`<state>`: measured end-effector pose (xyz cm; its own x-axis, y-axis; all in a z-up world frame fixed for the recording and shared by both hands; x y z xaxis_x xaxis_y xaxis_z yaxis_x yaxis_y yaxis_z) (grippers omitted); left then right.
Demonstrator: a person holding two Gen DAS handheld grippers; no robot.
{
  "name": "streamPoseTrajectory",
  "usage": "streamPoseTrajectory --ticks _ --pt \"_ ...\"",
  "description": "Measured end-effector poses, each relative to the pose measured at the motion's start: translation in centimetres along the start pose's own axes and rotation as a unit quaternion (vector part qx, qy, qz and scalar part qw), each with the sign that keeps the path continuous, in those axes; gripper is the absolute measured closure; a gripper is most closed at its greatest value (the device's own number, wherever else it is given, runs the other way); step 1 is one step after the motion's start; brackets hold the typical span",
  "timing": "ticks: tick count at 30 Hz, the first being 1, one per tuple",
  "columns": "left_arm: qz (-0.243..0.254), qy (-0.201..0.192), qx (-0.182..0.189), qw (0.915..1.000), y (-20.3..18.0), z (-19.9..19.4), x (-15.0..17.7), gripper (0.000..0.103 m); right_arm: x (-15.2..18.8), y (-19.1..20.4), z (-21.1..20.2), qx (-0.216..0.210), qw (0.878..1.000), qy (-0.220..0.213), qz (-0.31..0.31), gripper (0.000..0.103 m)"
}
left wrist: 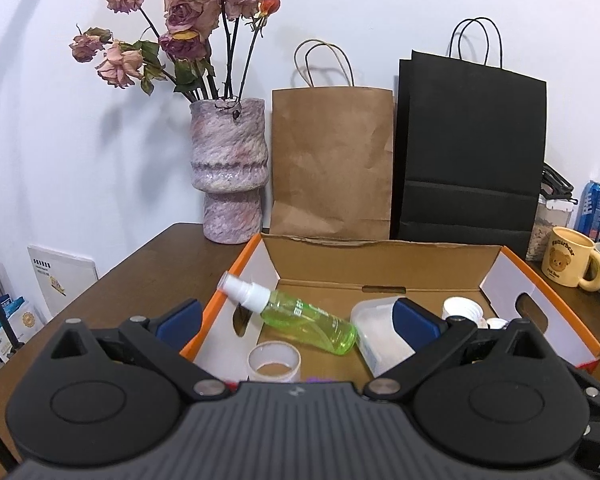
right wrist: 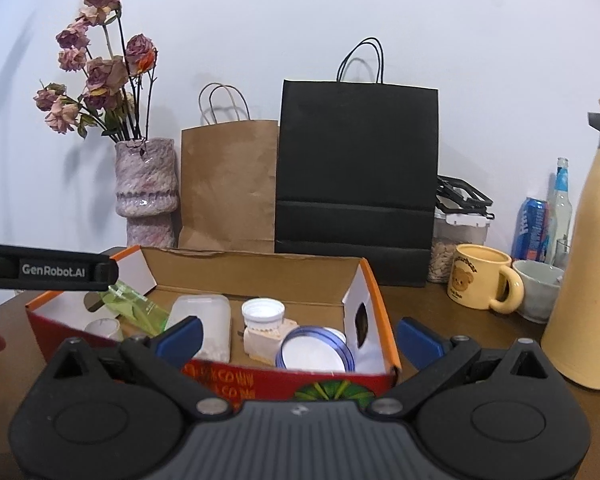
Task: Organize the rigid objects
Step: 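Withdraw both tools from the box toward the white spray bottle and blue cap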
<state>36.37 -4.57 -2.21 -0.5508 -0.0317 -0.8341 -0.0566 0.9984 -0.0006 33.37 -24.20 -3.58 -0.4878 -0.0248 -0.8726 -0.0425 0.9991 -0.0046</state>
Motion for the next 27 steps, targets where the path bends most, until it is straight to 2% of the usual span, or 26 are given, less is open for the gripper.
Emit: streamPoseTrajectory --ticks 15,27 --pt "0.007 0.009 0.005 0.9999 0.0 -2.9 3.2 0.000 3.3 -0.8 -3.5 -0.003 1.000 0.015 0.006 0.000" --pt "0.027 0.033 0.013 0.9990 -0.1 -4.1 6.2 0.000 5.7 -1.0 -5.2 -0.011 0.999 0.039 0.001 0.000"
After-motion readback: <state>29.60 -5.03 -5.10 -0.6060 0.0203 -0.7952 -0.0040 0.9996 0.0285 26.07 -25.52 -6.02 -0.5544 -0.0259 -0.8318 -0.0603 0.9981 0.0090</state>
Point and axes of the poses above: each gripper's, at about its wrist camera, not at the fingertips, and z roughly the way its jaws point, y to its left, x to its underside, the point moved 6 cm from there along z, roughly the way its jaws point, and after that the axes turned 11 degrees about y, right-handed, at the moved point
